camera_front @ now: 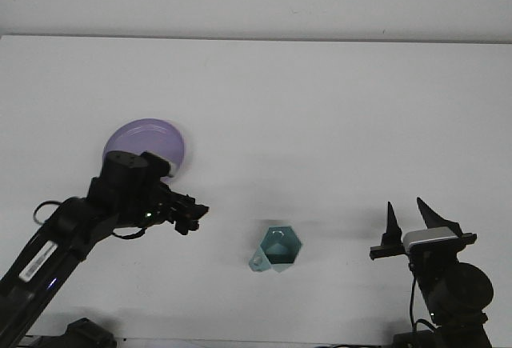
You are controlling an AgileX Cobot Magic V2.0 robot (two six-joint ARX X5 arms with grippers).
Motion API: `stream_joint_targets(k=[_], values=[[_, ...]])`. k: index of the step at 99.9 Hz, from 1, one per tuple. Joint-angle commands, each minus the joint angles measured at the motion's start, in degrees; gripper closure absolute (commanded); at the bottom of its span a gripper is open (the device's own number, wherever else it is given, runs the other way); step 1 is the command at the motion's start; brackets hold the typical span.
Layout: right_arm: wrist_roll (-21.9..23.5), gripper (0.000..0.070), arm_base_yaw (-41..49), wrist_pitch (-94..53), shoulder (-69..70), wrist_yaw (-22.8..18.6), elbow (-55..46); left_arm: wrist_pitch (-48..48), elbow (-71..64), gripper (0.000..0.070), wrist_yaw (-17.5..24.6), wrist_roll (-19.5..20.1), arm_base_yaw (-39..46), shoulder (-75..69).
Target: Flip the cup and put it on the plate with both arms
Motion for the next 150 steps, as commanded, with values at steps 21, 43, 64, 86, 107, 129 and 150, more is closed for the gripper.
stream_joint_targets(k=[21,43,64,86,107,129,150], values=[[1.22,0.0333,0.04,0.81,0.11,-0.02,0.52,-8.74,12.79,0.0276,-2.99,4.44,-10.05,16.41],[1.9,0.0333,0.04,1.29,0.11,-0.02,0.52,-8.28,17.27,0.0276,-2.97,4.33,-14.62,24.06],[2.14,0.0333,0.04,1.49,0.11,-0.04,0.52,-6.69,18.23,0.0276,-2.97,4.33,-17.35,29.18],[2.29,0.0333,0.04,1.46,0.11,-0.09,0.52,-2.93,18.25,0.0276,-2.97,4.11,-20.04,33.57],[2.27,0.0333,0.04,1.46,0.11,-0.07,0.52,-0.98,18.25,0.0277,-2.99,4.11,-22.01,37.62],[2.27,0.0333,0.04,1.44,0.11,-0.07,0.52,-1.38,18.25,0.0693,-2.99,4.85,-22.71,39.47],[2.27,0.0333,0.04,1.42,0.11,-0.04,0.52,-3.34,19.61,0.0688,-3.45,5.42,-21.77,39.43]])
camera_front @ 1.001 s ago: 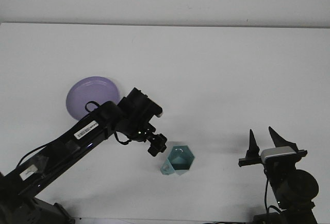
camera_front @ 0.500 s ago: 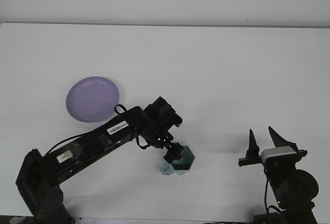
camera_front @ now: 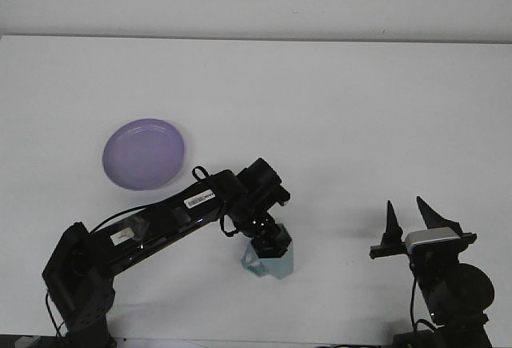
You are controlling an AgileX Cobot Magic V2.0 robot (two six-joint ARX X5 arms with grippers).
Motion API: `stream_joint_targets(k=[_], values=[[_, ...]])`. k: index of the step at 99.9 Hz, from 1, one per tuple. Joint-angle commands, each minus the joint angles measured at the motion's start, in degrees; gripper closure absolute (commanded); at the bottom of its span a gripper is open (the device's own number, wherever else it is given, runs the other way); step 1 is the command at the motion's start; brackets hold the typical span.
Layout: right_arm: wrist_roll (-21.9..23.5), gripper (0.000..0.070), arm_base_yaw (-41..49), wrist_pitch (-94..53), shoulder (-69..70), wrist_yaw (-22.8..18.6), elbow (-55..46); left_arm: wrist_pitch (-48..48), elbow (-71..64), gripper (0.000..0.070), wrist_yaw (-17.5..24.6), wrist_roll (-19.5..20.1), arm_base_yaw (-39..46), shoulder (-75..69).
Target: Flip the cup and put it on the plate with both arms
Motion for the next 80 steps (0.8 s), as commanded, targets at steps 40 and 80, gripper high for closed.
stream_joint_targets(k=[40,80], values=[[0.81,0.0333,0.04,0.55,0.17,-0.04,0.52,-9.99,9.92,0.0688,-5.99,4.02,10.1,-3.52],[0.83,0.0333,0.04,0.52,0.17,-0.24,0.52,-11.13,10.27,0.0688,-9.42,7.74,35.87,-10.49]])
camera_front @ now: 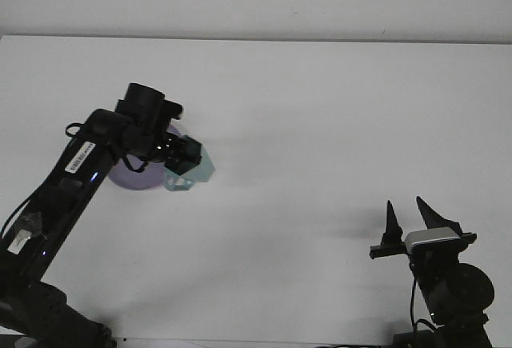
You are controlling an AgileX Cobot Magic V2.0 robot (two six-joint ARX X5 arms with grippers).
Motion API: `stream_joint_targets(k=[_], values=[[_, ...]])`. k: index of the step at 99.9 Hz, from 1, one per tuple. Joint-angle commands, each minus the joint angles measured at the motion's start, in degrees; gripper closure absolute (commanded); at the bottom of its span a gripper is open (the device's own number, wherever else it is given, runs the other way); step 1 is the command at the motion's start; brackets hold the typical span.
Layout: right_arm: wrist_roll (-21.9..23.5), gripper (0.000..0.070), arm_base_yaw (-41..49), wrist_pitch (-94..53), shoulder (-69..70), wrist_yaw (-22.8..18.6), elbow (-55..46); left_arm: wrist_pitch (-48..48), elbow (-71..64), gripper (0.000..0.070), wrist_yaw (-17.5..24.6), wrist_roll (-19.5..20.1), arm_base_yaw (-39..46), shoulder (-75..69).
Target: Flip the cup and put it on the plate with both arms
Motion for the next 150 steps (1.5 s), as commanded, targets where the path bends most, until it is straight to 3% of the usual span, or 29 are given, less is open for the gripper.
stream_joint_targets(k=[1,18,34,94,99,108,112,150], values=[[0.83,0.0333,0.04,0.52,0.17,-0.2,0.52,-0.79,1.18,0.0688,-0.61,2.71,3.23,1.07],[0.83,0.0333,0.04,0.48,0.17,-1.22,0.52,1.18,1.18,0.0688,-3.98,4.94,11.89,2.54],[0.81,0.0333,0.09,0.48,0.17,-1.09,0.52,1.46,1.18,0.0688,-4.02,5.25,16.68,5.77],[0.79,0.0333,0.09,-0.04,0.24,-1.05,0.52,9.49,1.18,0.068,-4.17,5.68,18.69,14.73],[0.79,0.0333,0.09,-0.04,0.24,-1.05,0.52,10.12,1.18,0.0616,-4.17,5.73,18.73,14.73],[0.79,0.0333,0.09,-0.07,0.24,-1.05,0.52,9.92,1.18,0.0312,-4.17,5.75,18.78,14.73],[0.79,0.0333,0.09,-0.07,0.24,-1.05,0.52,9.86,1.18,0.0231,-4.17,6.08,18.78,14.73],[0.81,0.0333,0.09,-0.11,0.24,-1.05,0.52,5.57,8.39,0.0231,-4.15,4.74,19.04,12.48]])
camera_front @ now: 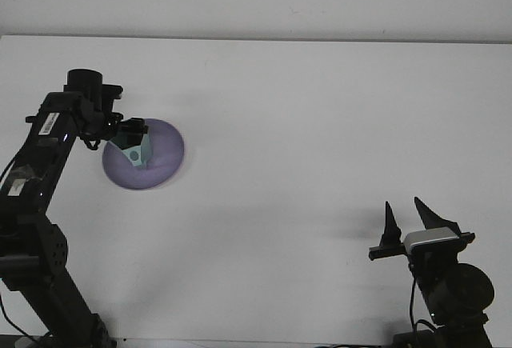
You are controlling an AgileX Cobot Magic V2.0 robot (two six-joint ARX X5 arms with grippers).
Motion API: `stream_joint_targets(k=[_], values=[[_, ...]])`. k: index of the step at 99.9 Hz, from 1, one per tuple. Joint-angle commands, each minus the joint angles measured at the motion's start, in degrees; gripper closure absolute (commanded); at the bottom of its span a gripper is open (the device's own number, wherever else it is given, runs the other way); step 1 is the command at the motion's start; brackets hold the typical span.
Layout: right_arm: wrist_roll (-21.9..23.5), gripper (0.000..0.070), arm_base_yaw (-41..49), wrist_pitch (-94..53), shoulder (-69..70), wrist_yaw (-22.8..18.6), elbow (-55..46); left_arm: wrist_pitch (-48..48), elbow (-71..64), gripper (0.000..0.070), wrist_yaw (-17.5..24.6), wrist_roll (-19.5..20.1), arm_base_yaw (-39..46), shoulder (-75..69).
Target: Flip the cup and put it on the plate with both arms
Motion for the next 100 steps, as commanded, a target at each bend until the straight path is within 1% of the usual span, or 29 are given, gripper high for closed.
stream_joint_targets(k=[1,13,28,40,43,47,49,52,53,54,56,57,59,60,62,63,72,74,79,81,82,88,95,100], values=[[0.77,0.0333,0.09,0.28,0.24,-0.02,0.52,-1.6,3.37,0.0231,0.17,-0.35,0.15,-1.42],[0.77,0.0333,0.09,0.28,0.24,-0.02,0.52,-3.1,6.75,0.0232,0.22,-0.55,0.17,-4.59],[0.77,0.0333,0.09,0.26,0.24,-0.02,0.52,-3.04,7.1,0.0236,0.35,-0.68,0.15,-11.19],[0.77,0.0333,0.09,0.24,0.24,0.0,0.52,-3.54,7.1,0.0249,0.35,-3.17,0.15,-17.9],[0.77,0.0333,0.09,0.24,0.24,0.0,0.52,-3.65,7.1,0.0275,0.35,-3.34,0.15,-19.78],[0.77,0.0333,0.09,0.22,0.24,0.0,0.52,-3.89,7.1,0.035,0.35,-3.34,0.15,-22.27],[0.77,0.0334,0.09,0.15,0.24,0.0,0.52,-4.09,7.1,0.0401,0.35,-3.34,0.15,-23.56],[0.77,0.0334,0.09,0.15,0.24,0.02,0.52,-4.28,7.1,0.0503,0.35,-3.32,0.15,-25.83],[0.77,0.0334,0.09,0.15,0.24,0.02,0.52,-4.28,7.1,0.0518,0.35,-3.32,0.15,-26.14],[0.77,0.0334,0.09,0.13,0.24,0.02,0.52,-4.33,7.1,0.0547,0.35,-3.32,0.15,-26.71],[0.77,0.0336,0.09,0.13,0.24,0.02,0.52,-4.55,7.1,0.0616,0.35,-3.3,0.15,-28.22],[0.77,0.0337,0.09,0.13,0.24,0.02,0.52,-4.61,7.1,0.063,0.35,-3.3,0.15,-28.55],[0.77,0.0341,0.09,0.13,0.24,0.04,0.52,-4.92,7.1,0.0683,0.35,-3.19,0.15,-29.77],[0.77,0.0342,0.09,0.13,0.24,0.04,0.52,-5.18,7.1,0.07,0.35,-3.04,0.17,-30.64],[0.77,0.0346,0.09,0.13,0.24,0.07,0.52,-5.46,7.1,0.0694,0.35,-2.95,0.17,-31.5],[0.77,0.0353,0.09,0.11,0.24,0.09,0.52,-5.68,7.08,0.0685,0.35,-2.75,0.17,-32.35],[0.79,0.0401,0.09,0.11,0.22,0.52,0.52,-6.51,6.01,0.0687,0.33,-1.92,0.44,-37.24],[0.79,0.0424,0.09,0.11,0.22,0.7,0.52,-6.49,5.53,0.0687,0.33,-1.77,0.52,-38.1],[0.81,0.0509,0.09,0.13,0.22,1.62,0.52,-5.51,2.93,0.0687,0.33,-1.73,0.57,-41.22],[0.79,0.056,0.09,0.13,0.22,2.1,0.52,-4.66,1.01,0.0687,0.33,-1.73,0.55,-43.04],[0.79,0.0571,0.09,0.13,0.22,2.19,0.52,-4.42,0.57,0.0687,0.33,-1.73,0.55,-43.39],[0.79,0.0696,0.07,0.13,0.17,4.02,0.55,-0.61,-5.75,0.0687,0.33,-1.62,0.55,-48.28],[0.9,0.07,0.04,0.15,0.13,6.12,0.55,6.45,-15.43,0.0687,0.33,-1.7,0.52,-55.06],[0.98,0.07,0.02,0.35,0.11,6.6,0.55,12.98,-23.61,0.0687,0.33,-2.08,0.52,-60.54]])
